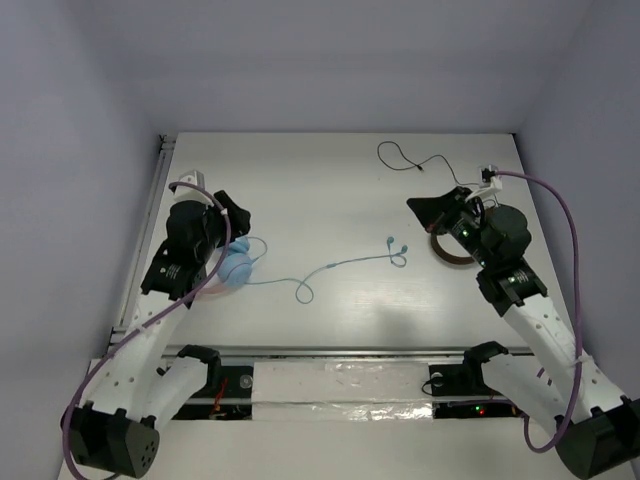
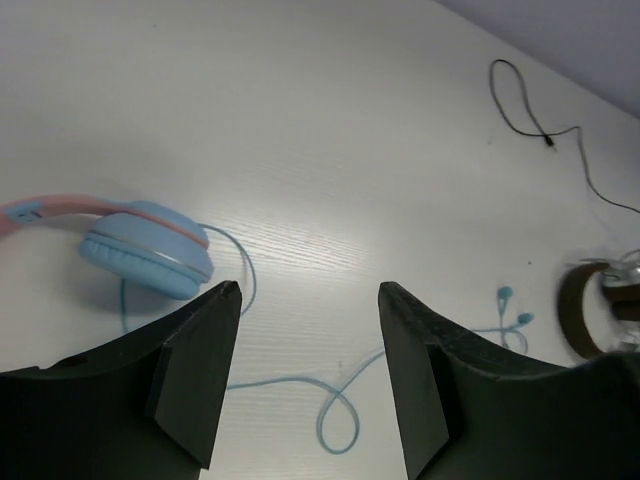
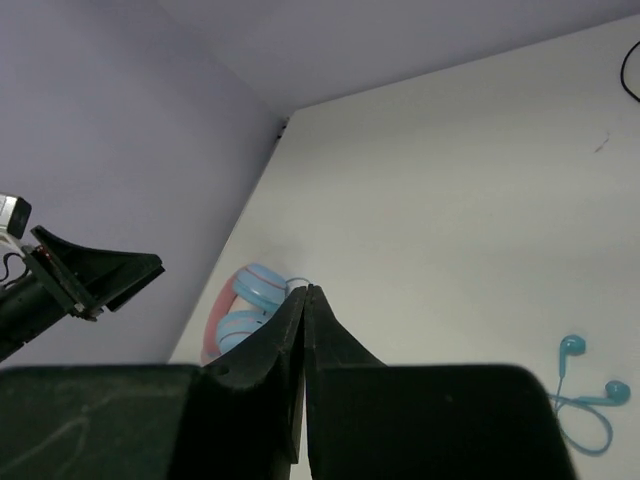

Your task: Wrap the headphones

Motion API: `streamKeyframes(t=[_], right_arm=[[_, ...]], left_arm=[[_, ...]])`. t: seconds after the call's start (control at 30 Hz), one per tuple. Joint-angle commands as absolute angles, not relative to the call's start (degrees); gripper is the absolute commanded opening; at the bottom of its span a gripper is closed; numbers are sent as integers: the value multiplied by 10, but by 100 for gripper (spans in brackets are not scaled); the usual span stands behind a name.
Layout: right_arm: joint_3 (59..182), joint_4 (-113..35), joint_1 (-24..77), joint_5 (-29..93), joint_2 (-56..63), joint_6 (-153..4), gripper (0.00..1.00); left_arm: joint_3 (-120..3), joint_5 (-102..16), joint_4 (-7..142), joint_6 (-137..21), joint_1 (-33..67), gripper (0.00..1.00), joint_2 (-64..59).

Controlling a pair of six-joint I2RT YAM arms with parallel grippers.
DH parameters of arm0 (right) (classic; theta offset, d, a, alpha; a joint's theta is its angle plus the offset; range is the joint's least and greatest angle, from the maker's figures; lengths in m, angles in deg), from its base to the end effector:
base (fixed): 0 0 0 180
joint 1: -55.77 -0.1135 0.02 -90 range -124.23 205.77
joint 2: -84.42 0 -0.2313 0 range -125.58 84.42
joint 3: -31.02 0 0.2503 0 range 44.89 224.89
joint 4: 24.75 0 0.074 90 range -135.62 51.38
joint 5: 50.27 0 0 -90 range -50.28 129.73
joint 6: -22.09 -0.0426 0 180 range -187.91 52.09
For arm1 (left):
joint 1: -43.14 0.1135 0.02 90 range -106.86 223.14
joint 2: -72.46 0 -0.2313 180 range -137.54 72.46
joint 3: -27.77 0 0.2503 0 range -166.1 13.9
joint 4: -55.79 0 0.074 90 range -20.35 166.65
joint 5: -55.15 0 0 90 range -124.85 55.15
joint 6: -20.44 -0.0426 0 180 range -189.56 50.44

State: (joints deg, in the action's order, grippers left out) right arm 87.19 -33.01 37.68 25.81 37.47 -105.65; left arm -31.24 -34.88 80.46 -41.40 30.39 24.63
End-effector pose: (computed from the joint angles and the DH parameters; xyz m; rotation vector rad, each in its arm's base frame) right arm 0.2102 0.0795 0.3246 0.0784 1.6336 0.9478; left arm 0.2181 -0.0494 0.3063 -0.2457 1.8190 -0.5062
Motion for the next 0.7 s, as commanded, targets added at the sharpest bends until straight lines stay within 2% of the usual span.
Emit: streamKeyframes(t=[0.0,0.03,0.07,0.1,0.2,0.23,0.27,0.3,0.37,0.4,0.43,0.5,0.63,0.67], right_arm=[[880,-323,370,292,371,-1035,8],[883,-333,370,300,367,-1032,12],[885,-334,370,302,366,-1026,18],[885,-332,370,301,364,-1025,30],[876,-316,370,293,357,-1024,55],[875,-316,370,292,356,-1024,55],[879,-322,370,290,353,-1020,51],[880,-322,370,279,355,-1019,33],[873,-308,370,274,364,-1023,10],[870,-306,370,279,368,-1021,3],[872,-314,370,282,370,-1020,0],[873,-318,370,279,380,-1019,0],[870,-310,370,274,378,-1022,1],[872,-311,370,274,374,-1023,2]], left_arm=[[-355,-275,846,-440,305,55,225],[-357,-266,862,-433,305,52,215],[-356,-255,869,-418,305,42,212],[-355,-252,875,-409,305,37,209],[-358,-238,909,-392,328,19,192],[-358,-233,925,-390,339,10,182],[-359,-236,930,-391,352,0,177],[-362,-234,936,-398,381,0,171],[-361,-223,942,-408,408,0,158],[-357,-221,938,-416,421,0,152],[-357,-218,942,-426,444,0,133],[-357,-218,944,-431,466,0,115],[-348,-241,927,-446,508,14,85],[-348,-240,929,-451,526,20,80]])
